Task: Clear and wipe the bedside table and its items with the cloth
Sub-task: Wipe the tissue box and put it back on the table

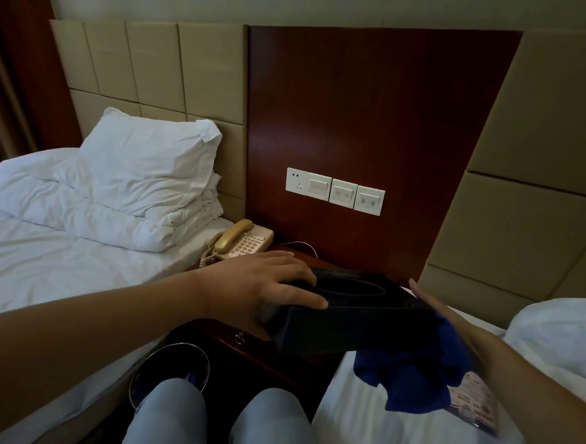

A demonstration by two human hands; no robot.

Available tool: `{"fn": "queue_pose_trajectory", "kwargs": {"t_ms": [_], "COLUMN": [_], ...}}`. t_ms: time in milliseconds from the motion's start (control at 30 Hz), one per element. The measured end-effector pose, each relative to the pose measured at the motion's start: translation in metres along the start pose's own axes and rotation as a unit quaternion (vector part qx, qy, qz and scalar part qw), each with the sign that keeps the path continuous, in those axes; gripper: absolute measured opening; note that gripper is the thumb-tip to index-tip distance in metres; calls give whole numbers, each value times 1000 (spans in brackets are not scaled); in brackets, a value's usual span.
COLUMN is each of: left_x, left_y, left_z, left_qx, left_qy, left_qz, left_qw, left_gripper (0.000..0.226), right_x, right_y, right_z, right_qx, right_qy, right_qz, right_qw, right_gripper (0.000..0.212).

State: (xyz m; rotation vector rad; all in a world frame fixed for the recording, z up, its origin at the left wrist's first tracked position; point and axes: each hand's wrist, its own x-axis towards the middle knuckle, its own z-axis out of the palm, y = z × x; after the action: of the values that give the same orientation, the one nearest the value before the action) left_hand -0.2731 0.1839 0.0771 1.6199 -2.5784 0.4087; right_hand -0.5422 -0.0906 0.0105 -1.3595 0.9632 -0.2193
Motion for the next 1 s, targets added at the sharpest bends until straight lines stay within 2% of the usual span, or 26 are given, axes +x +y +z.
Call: {"fn": "queue_pose_trajectory", "kwargs": {"t_ms": [133, 233, 367, 467, 600, 733, 867, 1000], "left_x": [3, 0, -6, -10, -11, -11, 0, 13], "left_y": [-8, -10, -12, -17, -28, -53, -80, -110], "left_z": [0, 4, 14, 29, 59, 84, 114, 152], "left_qx": [37, 34, 39, 81, 142, 130, 142, 150], "left_qy": [-44, -46, -80, -134, -204, -224, -266, -313], "left_qz": [41, 55, 70, 116, 169, 107, 53, 50], "left_qw": [998, 997, 994, 981, 954, 960, 952, 936], "left_gripper": [96, 94, 88, 82, 86, 91, 90, 91], "right_x": [7, 17, 20, 29, 51, 69, 101, 134], "right_y": [15, 27, 28, 27, 28, 31, 40, 50], "right_z": [-8, -3, 11, 16, 30, 50, 65, 74], "right_qx": [-23, 6, 47, 14, -38, 14, 44, 23], "right_qy": [-54, -86, -133, -110, -95, -80, -38, 19], "right_qz": [97, 107, 114, 129, 134, 99, 50, 28], "right_qw": [994, 991, 983, 985, 986, 992, 997, 999], "right_gripper": [77, 46, 40, 38, 62, 45, 68, 51]}}
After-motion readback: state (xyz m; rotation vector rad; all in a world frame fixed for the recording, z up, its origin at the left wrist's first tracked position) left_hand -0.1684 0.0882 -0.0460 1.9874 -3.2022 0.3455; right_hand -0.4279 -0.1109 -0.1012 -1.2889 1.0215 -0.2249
